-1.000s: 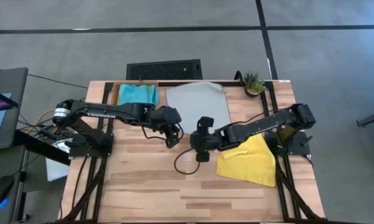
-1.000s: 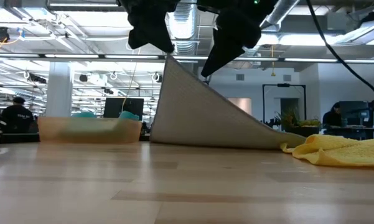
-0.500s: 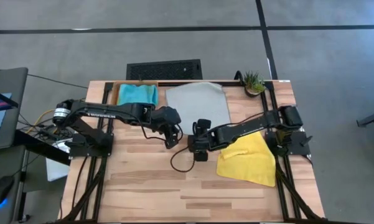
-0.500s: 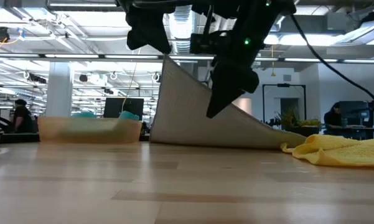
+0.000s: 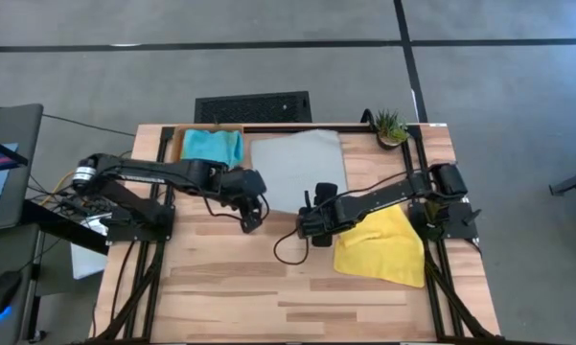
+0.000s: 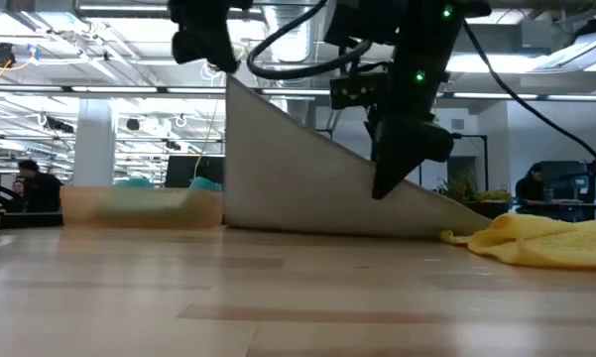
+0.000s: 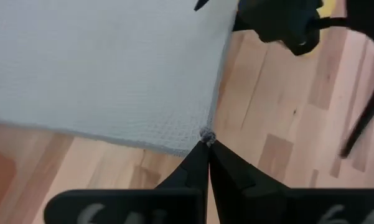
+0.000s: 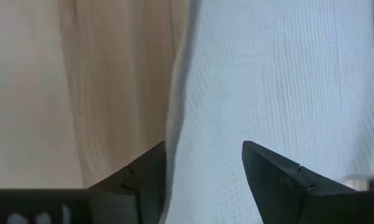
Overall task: Fold microfiber towels
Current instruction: Fold the gray microfiber towel
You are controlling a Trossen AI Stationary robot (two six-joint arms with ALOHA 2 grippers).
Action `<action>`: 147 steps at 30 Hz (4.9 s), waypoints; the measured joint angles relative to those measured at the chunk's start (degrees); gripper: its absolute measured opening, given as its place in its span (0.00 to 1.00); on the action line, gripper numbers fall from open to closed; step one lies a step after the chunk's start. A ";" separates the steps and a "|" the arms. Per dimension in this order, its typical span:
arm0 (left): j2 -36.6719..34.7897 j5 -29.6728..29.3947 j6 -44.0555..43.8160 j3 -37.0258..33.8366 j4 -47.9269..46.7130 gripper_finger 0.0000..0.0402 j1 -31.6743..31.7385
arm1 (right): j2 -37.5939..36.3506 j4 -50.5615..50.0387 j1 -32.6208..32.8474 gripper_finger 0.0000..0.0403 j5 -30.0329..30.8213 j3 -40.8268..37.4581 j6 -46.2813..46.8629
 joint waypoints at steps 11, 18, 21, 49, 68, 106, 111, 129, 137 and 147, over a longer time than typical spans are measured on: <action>-3.74 -3.00 -3.49 0.00 -7.05 0.00 -0.33 | 0.02 -1.80 1.51 0.56 -0.56 -4.91 0.12; -3.75 -3.05 -3.92 0.00 -9.05 0.00 -0.33 | 0.02 -5.03 3.64 0.56 -3.30 -5.25 0.15; -3.75 -3.05 -4.03 0.00 -9.12 0.00 -0.31 | 0.02 -6.16 4.35 0.56 -3.53 -5.25 1.69; -3.68 -3.07 -10.20 -0.04 -13.36 0.00 -4.85 | -8.91 -10.62 7.30 0.02 -9.84 -5.21 11.22; -3.66 -13.98 -25.44 -0.07 -16.71 0.00 -12.50 | -19.08 -14.88 5.03 0.01 -5.57 -5.17 18.57; 0.87 -12.01 -7.20 -15.29 -0.84 0.00 19.72 | -7.77 0.66 -30.70 0.01 -9.98 -5.27 -21.09; 4.74 -9.24 -8.10 -15.21 0.34 0.00 20.07 | -7.61 1.10 -31.26 0.03 -9.72 -5.21 -21.52; 7.66 -8.99 -4.54 -15.21 1.19 0.15 21.92 | -7.56 4.28 -31.52 0.31 -9.52 -5.21 -24.63; 7.66 -8.84 -2.02 -15.09 1.80 0.35 23.88 | -8.00 4.22 -31.54 0.51 -9.53 -5.21 -24.19; 4.45 -8.49 7.02 -8.97 0.66 0.39 18.33 | -18.45 0.32 -29.75 0.57 -9.63 -5.19 -21.24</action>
